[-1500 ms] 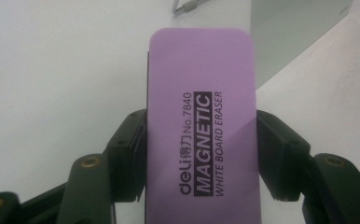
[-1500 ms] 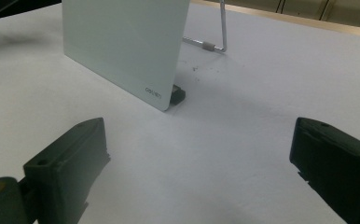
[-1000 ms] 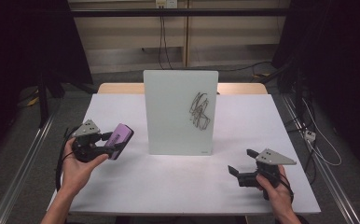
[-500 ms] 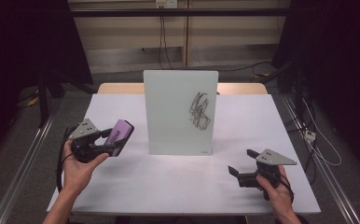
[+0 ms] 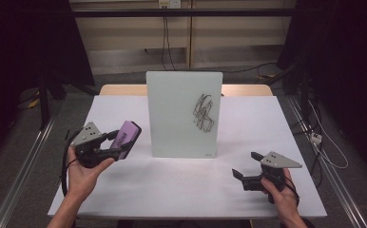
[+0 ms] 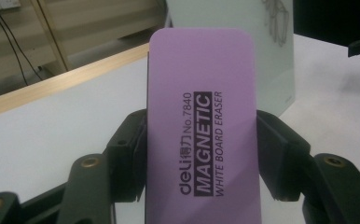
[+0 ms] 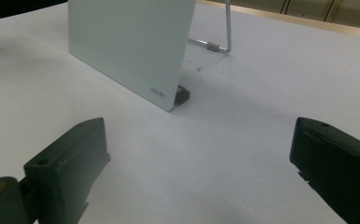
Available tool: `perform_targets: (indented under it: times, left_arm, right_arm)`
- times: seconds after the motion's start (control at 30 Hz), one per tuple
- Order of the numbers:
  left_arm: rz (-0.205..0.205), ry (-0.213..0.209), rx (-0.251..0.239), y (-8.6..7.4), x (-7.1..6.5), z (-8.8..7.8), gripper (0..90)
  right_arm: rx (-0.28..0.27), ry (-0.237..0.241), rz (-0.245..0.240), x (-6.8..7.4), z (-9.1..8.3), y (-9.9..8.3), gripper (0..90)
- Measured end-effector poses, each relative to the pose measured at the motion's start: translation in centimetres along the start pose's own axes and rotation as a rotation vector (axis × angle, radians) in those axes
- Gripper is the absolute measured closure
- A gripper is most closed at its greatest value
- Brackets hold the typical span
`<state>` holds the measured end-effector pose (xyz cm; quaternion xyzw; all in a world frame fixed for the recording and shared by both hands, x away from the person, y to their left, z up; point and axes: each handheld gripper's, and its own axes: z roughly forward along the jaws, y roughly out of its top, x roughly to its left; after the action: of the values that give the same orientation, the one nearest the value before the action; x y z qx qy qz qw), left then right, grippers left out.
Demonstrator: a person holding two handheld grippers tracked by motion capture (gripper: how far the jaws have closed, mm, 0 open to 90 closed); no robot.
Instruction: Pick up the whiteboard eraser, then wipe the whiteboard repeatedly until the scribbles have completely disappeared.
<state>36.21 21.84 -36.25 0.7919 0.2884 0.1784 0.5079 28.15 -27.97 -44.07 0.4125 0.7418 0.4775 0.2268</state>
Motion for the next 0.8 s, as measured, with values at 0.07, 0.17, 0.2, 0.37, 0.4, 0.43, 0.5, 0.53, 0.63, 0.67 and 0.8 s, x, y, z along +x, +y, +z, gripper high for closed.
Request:
perform_targets:
  times: [0.07,0.17,0.2,0.37,0.4,0.43,0.5,0.53,0.63,0.67,0.8]
  left_arm:
    - [0.017,-0.008,-0.001,0.2,-0.3,0.2,41.1]
    - [0.019,-0.018,-0.004,0.3,-0.8,0.6,41.1]
    - [0.036,-0.023,0.000,0.2,-0.8,0.6,41.1]
    - [0.047,-0.046,0.006,0.1,-1.5,1.1,41.1]
    - [0.054,-0.049,0.004,0.1,-1.7,1.2,41.1]
    - [0.059,-0.055,0.004,0.3,-1.9,1.3,41.1]
    - [0.067,-0.060,-0.002,0.6,-2.5,1.6,41.1]
    - [0.073,-0.061,0.001,0.7,-2.7,1.7,41.1]
    - [0.082,-0.067,-0.007,1.2,-3.5,2.1,41.1]
    - [0.088,-0.071,-0.004,1.4,-3.8,2.3,41.1]
    - [0.122,-0.067,0.003,2.1,-4.6,2.8,41.1]
  right_arm:
    - [0.000,0.002,0.000,0.0,-0.1,0.0,4.0]
    - [0.000,-0.004,0.005,-0.1,0.0,0.0,4.0]
    - [0.002,-0.005,0.003,-0.1,0.0,0.0,4.0]
    - [0.000,-0.007,0.001,0.1,0.0,0.0,4.0]
    - [0.002,-0.007,-0.002,0.2,0.0,0.0,4.0]
    - [0.003,-0.006,-0.002,0.2,0.0,0.0,4.0]
    - [0.004,-0.007,-0.003,0.1,0.0,0.0,4.0]
    - [0.006,-0.007,-0.001,0.1,-0.1,0.0,4.0]
    - [0.004,-0.009,0.000,0.1,-0.2,-0.1,4.0]
    - [0.001,-0.010,-0.001,0.0,-0.3,-0.2,4.0]
    - [0.005,-0.009,-0.002,0.0,-0.3,-0.2,4.0]
